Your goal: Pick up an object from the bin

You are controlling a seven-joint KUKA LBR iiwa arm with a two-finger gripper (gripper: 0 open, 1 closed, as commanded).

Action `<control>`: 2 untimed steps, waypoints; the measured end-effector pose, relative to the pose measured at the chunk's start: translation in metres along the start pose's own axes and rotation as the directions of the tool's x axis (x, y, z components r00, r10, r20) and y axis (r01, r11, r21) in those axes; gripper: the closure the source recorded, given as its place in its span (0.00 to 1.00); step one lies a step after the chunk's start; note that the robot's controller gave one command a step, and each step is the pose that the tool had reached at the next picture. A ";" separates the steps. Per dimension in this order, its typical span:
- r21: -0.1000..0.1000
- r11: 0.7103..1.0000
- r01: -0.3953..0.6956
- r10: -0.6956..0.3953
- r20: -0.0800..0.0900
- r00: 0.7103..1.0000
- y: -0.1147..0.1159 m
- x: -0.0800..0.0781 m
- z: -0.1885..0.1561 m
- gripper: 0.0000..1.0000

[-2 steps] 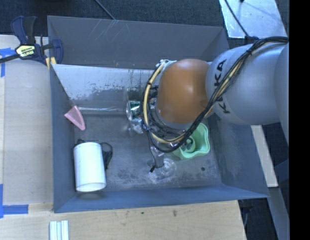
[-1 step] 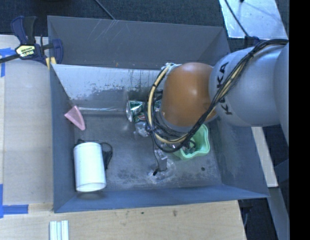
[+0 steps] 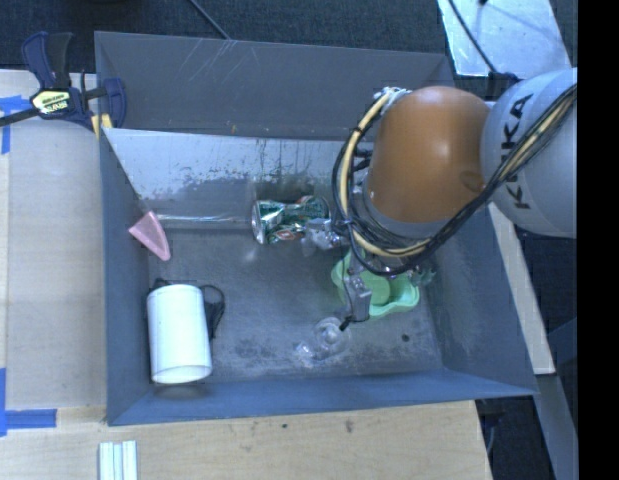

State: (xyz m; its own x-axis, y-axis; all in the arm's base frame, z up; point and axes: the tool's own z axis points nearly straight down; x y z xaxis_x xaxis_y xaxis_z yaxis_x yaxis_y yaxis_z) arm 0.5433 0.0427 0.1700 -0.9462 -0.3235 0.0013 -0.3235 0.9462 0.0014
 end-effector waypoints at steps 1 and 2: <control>0.005 0.983 0.185 -0.185 0.008 0.983 -0.026 -0.028 -0.018 0.00; 0.002 0.967 0.254 -0.254 0.004 0.967 -0.070 -0.020 -0.001 0.00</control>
Offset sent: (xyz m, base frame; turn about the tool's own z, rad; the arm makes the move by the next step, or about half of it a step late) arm 0.0419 -0.0796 -0.0057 -0.2577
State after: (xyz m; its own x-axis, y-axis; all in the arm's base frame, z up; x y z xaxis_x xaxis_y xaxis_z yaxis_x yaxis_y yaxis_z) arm 0.5845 -0.0171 0.1713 -0.8331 -0.5531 -0.0033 -0.5531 0.8331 0.0001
